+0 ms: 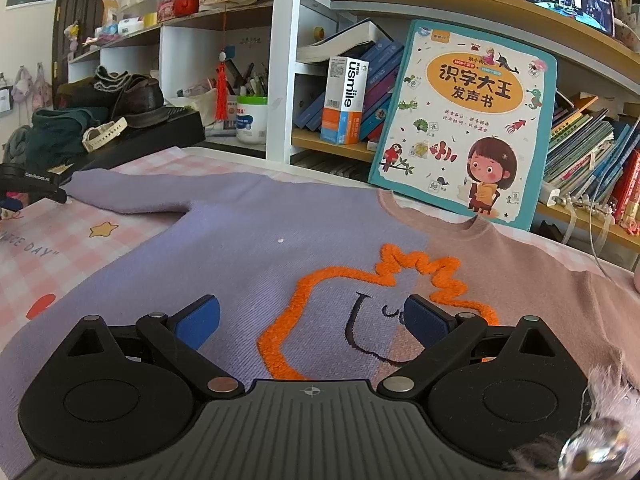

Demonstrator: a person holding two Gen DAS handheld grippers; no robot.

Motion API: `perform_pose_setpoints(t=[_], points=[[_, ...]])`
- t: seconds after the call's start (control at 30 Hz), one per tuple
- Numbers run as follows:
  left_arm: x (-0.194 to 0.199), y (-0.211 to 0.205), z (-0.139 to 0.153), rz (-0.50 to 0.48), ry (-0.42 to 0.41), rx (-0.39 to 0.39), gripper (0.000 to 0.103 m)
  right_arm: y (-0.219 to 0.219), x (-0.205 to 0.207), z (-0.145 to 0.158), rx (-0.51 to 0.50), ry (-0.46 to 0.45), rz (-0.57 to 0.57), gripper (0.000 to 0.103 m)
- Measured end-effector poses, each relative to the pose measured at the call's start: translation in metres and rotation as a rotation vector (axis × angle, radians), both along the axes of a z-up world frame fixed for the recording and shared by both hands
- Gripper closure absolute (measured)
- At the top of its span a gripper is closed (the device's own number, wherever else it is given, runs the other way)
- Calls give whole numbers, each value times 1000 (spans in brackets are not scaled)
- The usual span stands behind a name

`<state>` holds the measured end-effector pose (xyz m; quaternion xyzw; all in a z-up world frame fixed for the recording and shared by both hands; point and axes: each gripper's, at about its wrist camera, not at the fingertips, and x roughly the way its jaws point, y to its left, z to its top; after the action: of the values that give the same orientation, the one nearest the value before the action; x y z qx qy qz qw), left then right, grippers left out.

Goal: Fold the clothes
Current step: 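Move the open left tool along the lavender sleeve to its cuff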

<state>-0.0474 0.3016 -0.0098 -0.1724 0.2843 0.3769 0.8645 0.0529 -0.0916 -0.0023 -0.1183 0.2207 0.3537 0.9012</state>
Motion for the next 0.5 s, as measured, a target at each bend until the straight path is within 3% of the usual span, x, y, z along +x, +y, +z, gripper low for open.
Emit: perform_pose_setpoints(t=[0.5], points=[[-4, 0, 1, -14, -38, -3, 7, 0, 0, 0, 0, 3, 2, 4]])
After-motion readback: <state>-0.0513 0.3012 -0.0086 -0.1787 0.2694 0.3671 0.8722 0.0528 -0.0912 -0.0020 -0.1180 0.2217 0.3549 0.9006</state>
